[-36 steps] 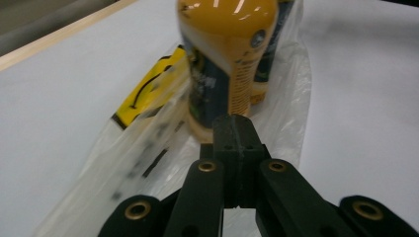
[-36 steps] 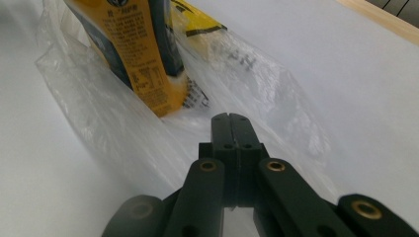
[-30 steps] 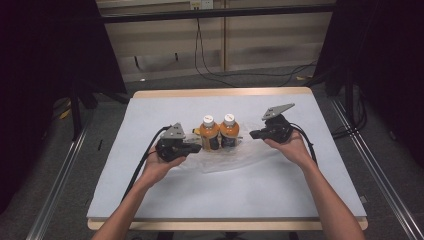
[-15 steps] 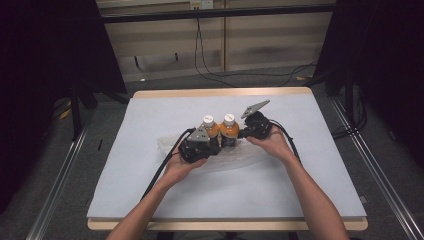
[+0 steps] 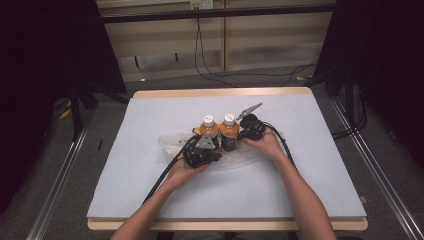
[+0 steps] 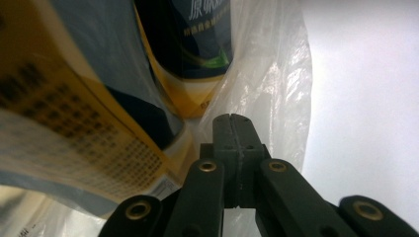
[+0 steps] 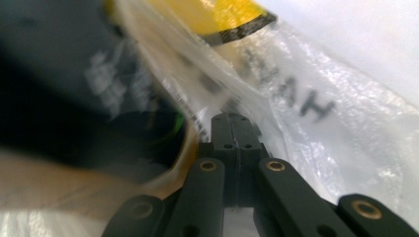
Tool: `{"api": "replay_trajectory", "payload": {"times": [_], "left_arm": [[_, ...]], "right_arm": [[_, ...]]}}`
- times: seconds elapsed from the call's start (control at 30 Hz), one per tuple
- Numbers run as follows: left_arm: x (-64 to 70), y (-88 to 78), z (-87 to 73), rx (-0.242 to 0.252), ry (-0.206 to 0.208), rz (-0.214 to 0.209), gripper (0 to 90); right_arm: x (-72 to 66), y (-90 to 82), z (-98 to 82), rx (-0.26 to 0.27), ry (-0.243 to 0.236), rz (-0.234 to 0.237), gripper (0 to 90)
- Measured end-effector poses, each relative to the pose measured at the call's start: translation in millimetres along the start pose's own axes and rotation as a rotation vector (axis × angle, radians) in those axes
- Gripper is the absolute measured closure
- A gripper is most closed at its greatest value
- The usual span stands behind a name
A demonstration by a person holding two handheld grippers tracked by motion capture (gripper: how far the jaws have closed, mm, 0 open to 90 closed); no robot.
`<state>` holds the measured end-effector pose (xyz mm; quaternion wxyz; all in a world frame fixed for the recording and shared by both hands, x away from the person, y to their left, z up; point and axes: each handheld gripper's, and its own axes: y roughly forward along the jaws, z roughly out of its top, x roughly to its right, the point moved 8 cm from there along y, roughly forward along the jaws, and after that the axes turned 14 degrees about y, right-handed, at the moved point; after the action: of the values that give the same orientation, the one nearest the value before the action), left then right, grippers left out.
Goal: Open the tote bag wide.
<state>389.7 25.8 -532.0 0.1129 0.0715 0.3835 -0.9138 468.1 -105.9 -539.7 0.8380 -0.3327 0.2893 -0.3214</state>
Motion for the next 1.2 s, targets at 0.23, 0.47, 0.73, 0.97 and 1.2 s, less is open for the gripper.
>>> {"api": "replay_trajectory", "payload": {"times": [0.23,0.47,0.73,0.97,1.2], "left_arm": [[7.1,1.9,-5.2,-0.027,-0.010,-0.029,90.0],[18.3,-3.4,-5.5,-0.031,0.003,-0.095,90.0],[33.9,-8.9,-5.1,-0.028,0.032,-0.129,90.0],[48.8,-13.2,-4.2,-0.005,0.050,-0.158,90.0],[61.7,-17.2,-2.8,-0.006,0.070,-0.180,90.0]], "right_arm": [[4.0,3.7,5.0,0.005,0.046,-0.003,90.0],[11.0,8.8,14.6,0.016,0.051,-0.051,90.0],[16.4,18.0,29.1,-0.010,0.069,-0.098,90.0],[20.8,24.8,39.6,-0.022,0.089,-0.162,90.0],[23.2,31.3,48.2,-0.008,0.102,-0.212,90.0]]}}
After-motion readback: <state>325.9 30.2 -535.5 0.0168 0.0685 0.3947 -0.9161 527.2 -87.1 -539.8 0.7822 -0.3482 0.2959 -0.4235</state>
